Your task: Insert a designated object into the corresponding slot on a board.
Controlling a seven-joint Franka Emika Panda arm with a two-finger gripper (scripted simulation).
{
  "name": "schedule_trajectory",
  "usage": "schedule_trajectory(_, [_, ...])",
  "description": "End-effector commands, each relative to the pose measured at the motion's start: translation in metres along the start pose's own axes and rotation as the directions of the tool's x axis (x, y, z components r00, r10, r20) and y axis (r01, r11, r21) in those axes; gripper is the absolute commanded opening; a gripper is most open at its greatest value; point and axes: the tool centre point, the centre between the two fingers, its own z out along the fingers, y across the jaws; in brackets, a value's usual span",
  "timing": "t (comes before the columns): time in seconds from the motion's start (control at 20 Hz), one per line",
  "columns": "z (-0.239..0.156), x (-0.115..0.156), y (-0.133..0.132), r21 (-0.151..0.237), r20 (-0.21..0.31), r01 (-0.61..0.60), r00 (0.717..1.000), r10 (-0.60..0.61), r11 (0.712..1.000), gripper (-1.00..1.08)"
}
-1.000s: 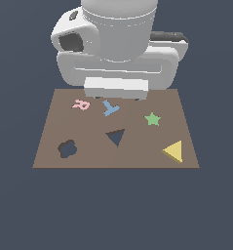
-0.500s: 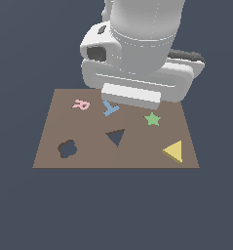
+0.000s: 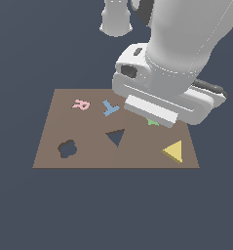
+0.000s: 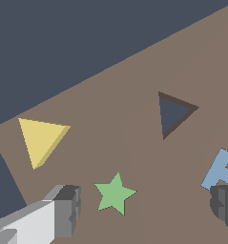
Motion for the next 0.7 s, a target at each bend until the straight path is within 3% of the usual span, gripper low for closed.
schedule_trajectory(0.0, [0.009,-0.002,-0.015,-0.001,0.002,-0.076,0.997,0.076,0.997,1.00])
schedule_trajectory(0.25, [0.027,0.000,-0.046,-0.004,0.007,-0.226,0.974,0.226,0.974,1.00])
schedule_trajectory(0.65, [0.052,0.010,-0.086,-0.009,0.013,-0.417,0.909,0.417,0.909,1.00])
